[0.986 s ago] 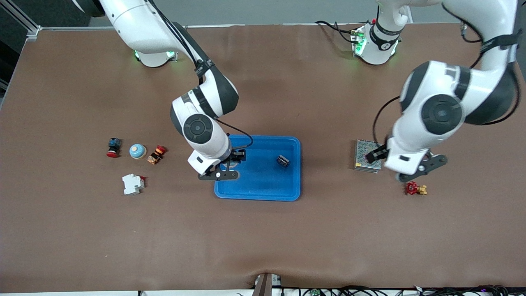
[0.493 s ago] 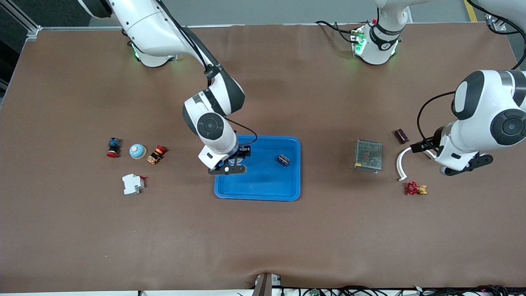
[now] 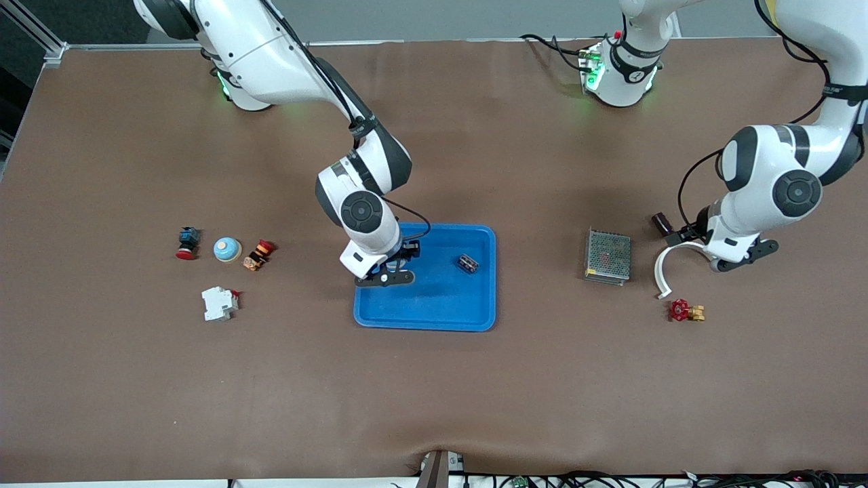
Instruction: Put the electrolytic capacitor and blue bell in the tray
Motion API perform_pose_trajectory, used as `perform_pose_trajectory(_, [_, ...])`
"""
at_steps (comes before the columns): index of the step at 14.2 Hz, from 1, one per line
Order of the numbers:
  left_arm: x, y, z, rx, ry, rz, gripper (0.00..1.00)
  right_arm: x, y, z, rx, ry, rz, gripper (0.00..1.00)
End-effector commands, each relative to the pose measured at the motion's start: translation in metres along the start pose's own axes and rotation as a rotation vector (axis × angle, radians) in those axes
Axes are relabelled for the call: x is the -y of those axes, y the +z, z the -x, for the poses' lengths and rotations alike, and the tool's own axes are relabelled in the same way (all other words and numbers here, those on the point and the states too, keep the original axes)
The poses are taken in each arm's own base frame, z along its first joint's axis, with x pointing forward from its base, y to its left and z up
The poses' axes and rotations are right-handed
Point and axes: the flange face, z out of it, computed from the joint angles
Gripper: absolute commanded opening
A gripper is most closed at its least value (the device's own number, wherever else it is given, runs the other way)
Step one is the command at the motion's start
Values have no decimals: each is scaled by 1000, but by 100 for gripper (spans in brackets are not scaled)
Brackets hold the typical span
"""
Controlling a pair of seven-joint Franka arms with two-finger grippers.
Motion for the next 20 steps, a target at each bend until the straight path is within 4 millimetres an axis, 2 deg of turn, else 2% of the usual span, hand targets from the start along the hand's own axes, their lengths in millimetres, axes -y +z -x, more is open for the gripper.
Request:
perform_pose_trajectory(1, [13, 19, 20, -31, -21, 25, 100, -2, 5, 3, -16, 1, 0, 34])
perform_pose_trajectory(4, [11, 41, 26, -8, -16, 33, 100, 2, 13, 5, -17, -7, 3, 34])
perform_pose_trajectory(7, [9, 57, 28, 22, -12, 36, 84, 1, 16, 5, -18, -7, 2, 35])
perform_pose_trajectory(10, [6, 64, 28, 30, -8, 39, 55, 1, 19, 5, -19, -5, 3, 37])
perform_pose_trajectory(12, [1, 73, 24, 18, -5, 60, 45, 1, 23, 5, -19, -4, 3, 40])
perform_pose_trajectory(13, [0, 78, 23, 12, -4, 69, 36, 2, 24, 5, -22, -4, 2, 41])
perform_pose_trajectory(14, [-1, 78, 23, 11, -1, 71, 22, 2, 23, 5, -23, -6, 1, 55])
perform_pose_trajectory(15, [-3, 76, 23, 6, 3, 71, 7, 3, 23, 5, -23, -4, 1, 88])
perform_pose_trajectory(16, [-6, 72, 22, -4, 8, 72, 0, 2, 24, 6, -19, -3, 4, 100])
perform_pose_trajectory(18, [-15, 52, 15, -42, 23, 79, 0, 5, 19, 7, -16, -5, 3, 100])
perform_pose_trajectory(20, [-31, 22, 4, -89, 41, 92, 0, 4, 0, 6, -3, -10, 7, 100])
